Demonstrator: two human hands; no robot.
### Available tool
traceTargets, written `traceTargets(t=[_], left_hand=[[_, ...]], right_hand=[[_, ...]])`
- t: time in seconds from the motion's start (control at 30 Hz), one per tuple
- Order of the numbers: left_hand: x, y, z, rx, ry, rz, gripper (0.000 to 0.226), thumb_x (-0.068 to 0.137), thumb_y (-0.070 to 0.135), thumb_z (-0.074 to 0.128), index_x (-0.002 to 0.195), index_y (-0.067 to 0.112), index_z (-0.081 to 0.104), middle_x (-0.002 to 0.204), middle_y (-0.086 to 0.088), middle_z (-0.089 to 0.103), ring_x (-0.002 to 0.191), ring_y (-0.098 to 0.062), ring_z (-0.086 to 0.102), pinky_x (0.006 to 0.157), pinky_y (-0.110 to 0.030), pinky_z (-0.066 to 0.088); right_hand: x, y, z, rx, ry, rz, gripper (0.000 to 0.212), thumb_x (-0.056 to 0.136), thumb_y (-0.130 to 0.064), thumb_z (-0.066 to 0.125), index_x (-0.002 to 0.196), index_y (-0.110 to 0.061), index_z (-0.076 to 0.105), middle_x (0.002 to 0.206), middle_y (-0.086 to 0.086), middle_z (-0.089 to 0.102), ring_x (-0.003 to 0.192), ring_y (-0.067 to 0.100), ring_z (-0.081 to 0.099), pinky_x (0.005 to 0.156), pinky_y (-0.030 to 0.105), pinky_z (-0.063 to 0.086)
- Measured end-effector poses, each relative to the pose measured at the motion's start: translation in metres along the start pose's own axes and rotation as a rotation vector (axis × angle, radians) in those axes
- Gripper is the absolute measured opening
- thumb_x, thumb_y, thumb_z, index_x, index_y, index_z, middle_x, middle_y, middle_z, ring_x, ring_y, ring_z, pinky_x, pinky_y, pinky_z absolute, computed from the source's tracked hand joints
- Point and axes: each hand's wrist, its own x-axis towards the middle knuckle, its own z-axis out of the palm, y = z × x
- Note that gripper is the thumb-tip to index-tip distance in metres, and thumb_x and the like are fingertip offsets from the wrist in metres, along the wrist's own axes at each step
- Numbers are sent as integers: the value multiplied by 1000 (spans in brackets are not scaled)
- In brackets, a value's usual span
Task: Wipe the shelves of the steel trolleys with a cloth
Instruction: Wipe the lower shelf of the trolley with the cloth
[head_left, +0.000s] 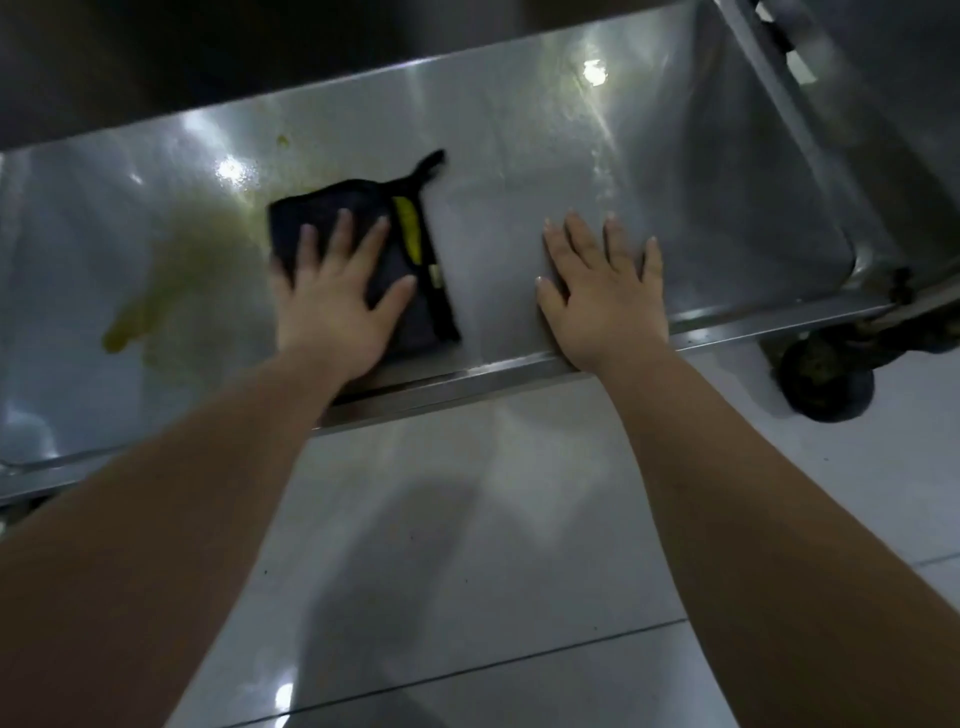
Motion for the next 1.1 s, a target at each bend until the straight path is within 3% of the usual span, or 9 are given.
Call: traceTargets(t=[0.1, 0.2, 0.47, 0.57, 0.67, 0.77, 0.87, 1.0, 1.1], left_hand=[[-2, -48, -7, 35, -33, -114, 67, 90, 70, 23, 151, 47, 10, 164, 6, 4, 149, -30, 1, 117, -57, -1], [-4, -36, -3, 36, -41, -165, 64, 92, 69, 22, 151, 48, 7, 164, 6, 0, 149, -33, -3, 116, -60, -4], [-11, 93, 9, 36, -65, 208, 66, 88, 73, 13, 149, 53, -2, 163, 10, -5, 149, -31, -8, 114, -61, -6], [-12, 64, 7, 4, -56, 184, 68, 85, 76, 15, 148, 54, 3, 163, 12, -2, 149, -28, -6, 114, -60, -7], [-15, -5, 2, -22, -29, -13, 66, 87, 73, 23, 148, 54, 7, 163, 11, 0, 150, -29, -4, 116, -59, -4], [-24, -69, -5, -6, -53, -160, 66, 86, 75, 15, 148, 54, 5, 163, 10, -1, 149, -29, -5, 116, -59, -5], [-30, -81, -5, -7, -66, -152, 66, 87, 75, 13, 148, 54, 3, 163, 10, -3, 149, -28, -8, 116, -58, -8], [-29, -80, -7, -27, -64, -133, 64, 89, 75, 14, 148, 55, 0, 163, 11, -6, 149, -27, -10, 116, -58, -9], [-29, -81, -5, -18, -60, -114, 65, 88, 76, 11, 148, 54, -2, 163, 10, -6, 149, -28, -11, 116, -59, -8]], right_hand=[[-1, -5, 2, -19, 28, 5, 59, 99, -51, 16, 155, -38, 3, 164, -10, 1, 151, 27, -6, 115, 56, -11], [-1, -7, 5, -57, 35, 16, 59, 98, -55, 12, 154, -41, 1, 165, -8, 0, 150, 30, -6, 114, 58, -11], [0, -4, 1, -95, -4, -1, 57, 99, -51, 10, 154, -40, -1, 164, -10, -4, 150, 30, -10, 113, 65, -9], [-1, -7, -2, -93, -42, -8, 54, 99, -53, 11, 152, -46, -2, 163, -14, -6, 149, 31, -13, 112, 66, -11], [-3, -11, -6, -93, -68, 18, 52, 99, -56, 10, 150, -52, -2, 163, -15, -6, 149, 31, -13, 113, 64, -10], [-4, -25, -7, -121, -92, 85, 52, 99, -52, 11, 150, -51, -1, 163, -13, -7, 149, 35, -13, 110, 70, -10], [-6, -63, -6, -76, -111, 168, 52, 100, -49, 14, 150, -48, 2, 162, -16, -12, 147, 42, -15, 100, 78, -16], [-17, -104, 6, -63, -94, -51, 52, 101, -52, 13, 151, -48, -2, 161, -17, -17, 148, 29, -17, 101, 77, -15], [-14, -101, 10, -65, -103, -9, 53, 100, -53, 9, 151, -47, -7, 163, -12, -14, 148, 30, -18, 103, 76, -13]])
